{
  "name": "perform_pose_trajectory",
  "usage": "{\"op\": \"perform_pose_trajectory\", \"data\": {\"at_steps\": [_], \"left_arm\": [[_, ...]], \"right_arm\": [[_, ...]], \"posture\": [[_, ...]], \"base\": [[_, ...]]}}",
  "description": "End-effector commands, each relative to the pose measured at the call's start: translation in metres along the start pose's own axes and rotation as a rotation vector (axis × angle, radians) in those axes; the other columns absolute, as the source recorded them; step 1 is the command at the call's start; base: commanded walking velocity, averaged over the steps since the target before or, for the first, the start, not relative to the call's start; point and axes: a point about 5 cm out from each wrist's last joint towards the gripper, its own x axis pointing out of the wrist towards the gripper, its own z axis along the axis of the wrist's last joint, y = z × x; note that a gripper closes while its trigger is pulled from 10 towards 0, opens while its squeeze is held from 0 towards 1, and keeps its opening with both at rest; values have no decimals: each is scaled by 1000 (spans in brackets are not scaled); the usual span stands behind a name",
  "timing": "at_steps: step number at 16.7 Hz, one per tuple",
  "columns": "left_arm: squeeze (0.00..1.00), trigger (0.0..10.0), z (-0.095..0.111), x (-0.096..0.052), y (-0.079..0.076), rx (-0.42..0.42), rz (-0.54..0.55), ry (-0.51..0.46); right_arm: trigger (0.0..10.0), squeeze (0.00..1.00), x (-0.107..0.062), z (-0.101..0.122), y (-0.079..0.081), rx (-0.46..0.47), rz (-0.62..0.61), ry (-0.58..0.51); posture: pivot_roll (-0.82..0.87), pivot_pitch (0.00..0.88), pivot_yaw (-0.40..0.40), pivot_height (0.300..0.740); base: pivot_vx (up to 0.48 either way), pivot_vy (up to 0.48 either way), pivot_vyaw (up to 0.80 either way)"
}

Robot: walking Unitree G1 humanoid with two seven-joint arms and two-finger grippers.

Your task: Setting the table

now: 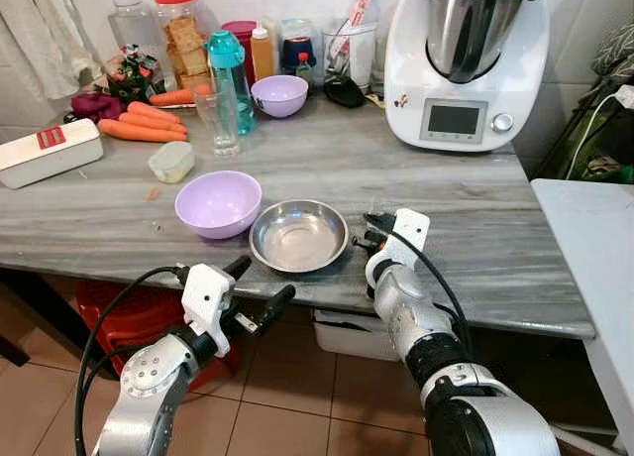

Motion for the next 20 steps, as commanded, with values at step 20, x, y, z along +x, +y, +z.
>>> {"op": "perform_pose_trajectory", "data": {"at_steps": [20], "left_arm": [[0, 10000, 3, 4, -4, 13, -22, -8]], "right_arm": [[10000, 1000, -6, -6, -16, -65, -9, -52]], "posture": [[87, 0, 28, 740]], "base": [[0, 0, 0]]}}
